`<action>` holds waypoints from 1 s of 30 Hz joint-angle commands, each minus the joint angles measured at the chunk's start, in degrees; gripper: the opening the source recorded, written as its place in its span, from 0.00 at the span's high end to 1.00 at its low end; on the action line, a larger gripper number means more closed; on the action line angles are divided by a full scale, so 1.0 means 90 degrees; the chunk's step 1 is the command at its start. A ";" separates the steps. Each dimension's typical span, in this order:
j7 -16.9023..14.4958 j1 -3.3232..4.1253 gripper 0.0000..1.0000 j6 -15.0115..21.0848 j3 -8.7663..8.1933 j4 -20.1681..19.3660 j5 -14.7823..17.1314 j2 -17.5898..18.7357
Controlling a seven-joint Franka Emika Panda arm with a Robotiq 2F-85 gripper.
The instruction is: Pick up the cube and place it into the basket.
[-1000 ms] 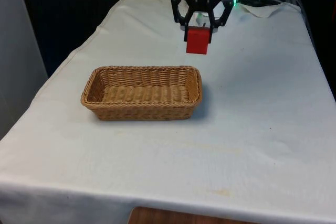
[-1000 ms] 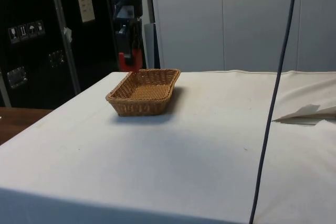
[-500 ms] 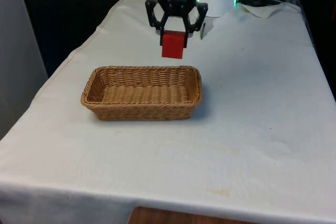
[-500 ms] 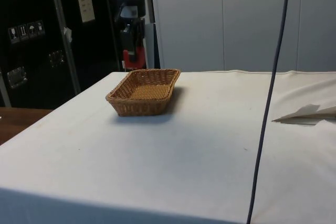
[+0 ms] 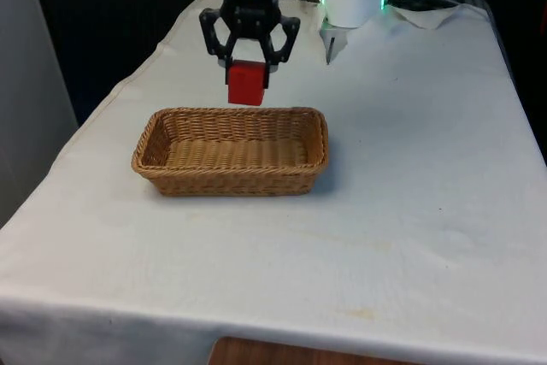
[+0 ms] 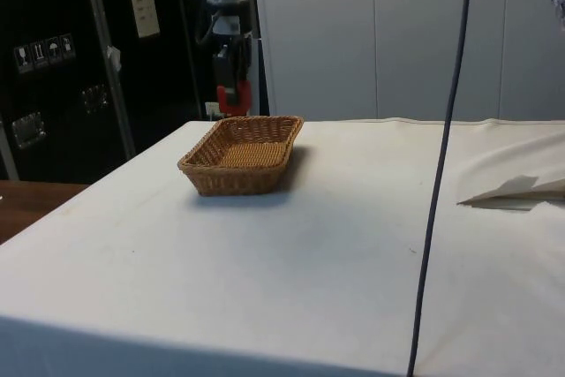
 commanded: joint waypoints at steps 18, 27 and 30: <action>-0.1070 -0.0178 0.98 0.0070 -0.0255 0.0630 0.1229 0.1050; -0.1273 -0.0191 0.98 0.0204 -0.0255 0.0656 0.1528 0.1350; -0.1356 -0.0178 0.98 0.0261 -0.0255 0.0656 0.1655 0.1471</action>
